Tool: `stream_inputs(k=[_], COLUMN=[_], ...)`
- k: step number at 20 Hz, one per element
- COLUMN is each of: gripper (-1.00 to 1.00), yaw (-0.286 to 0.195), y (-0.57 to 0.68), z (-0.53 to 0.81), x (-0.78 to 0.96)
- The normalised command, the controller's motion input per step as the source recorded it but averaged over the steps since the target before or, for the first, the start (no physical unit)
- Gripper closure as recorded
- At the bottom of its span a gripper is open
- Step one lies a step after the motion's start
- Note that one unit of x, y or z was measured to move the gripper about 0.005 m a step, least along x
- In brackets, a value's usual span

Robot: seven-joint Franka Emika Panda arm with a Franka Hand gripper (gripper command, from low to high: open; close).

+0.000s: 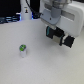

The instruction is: Open the kcup holder, insert the kcup into the holder, and close the kcup holder

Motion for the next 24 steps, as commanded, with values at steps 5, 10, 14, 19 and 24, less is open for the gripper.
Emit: stream_inputs(k=[5,10,14,19,24], gripper=[-1.00,-1.00,-1.00,-1.00,-1.00], yaw=[-0.291,-0.282,-0.279,-0.282,-0.282], y=[-0.40,-0.46,-0.46,-0.46,-0.46], z=[0.21,0.06,0.01,-0.02,-0.09], x=[-0.06,-0.11,-0.17,-0.19,-0.25])
